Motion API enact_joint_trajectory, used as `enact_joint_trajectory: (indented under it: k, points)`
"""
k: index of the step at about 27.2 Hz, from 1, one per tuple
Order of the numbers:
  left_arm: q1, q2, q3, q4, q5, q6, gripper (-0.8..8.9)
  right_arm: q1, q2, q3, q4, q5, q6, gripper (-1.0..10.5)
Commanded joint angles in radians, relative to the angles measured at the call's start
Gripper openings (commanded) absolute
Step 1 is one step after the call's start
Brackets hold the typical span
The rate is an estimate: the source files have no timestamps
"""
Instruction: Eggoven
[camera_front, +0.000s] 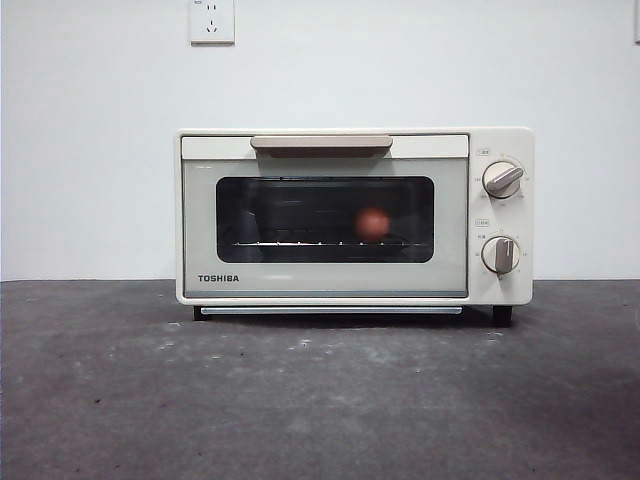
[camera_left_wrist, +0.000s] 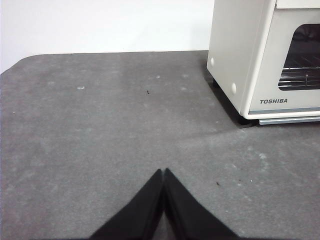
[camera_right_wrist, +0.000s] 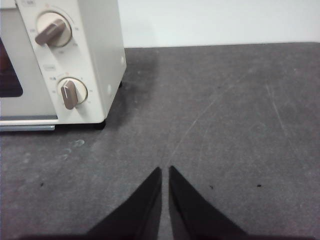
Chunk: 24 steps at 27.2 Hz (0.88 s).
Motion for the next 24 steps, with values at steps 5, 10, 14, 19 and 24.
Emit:
enact_joint_trajectory:
  k: [5, 10, 14, 19, 24]
  points:
    - [0.002, -0.001, -0.014, -0.027, 0.003, -0.010, 0.08, -0.001, -0.003, -0.005, 0.014, -0.001, -0.007, 0.0]
    - [0.002, -0.001, -0.014, -0.027, 0.003, -0.010, 0.08, -0.001, -0.003, -0.005, 0.013, -0.001, -0.007, 0.0]
    - [0.002, -0.001, -0.014, -0.027, 0.003, -0.010, 0.08, -0.001, -0.003, -0.005, 0.013, -0.001, -0.007, 0.0]
    - [0.002, -0.001, -0.014, -0.027, 0.003, -0.010, 0.07, -0.001, -0.003, -0.005, 0.013, -0.001, -0.007, 0.0]
    - [0.002, -0.001, -0.014, -0.027, 0.003, -0.009, 0.08, -0.001, -0.003, -0.005, 0.013, -0.001, -0.007, 0.0]
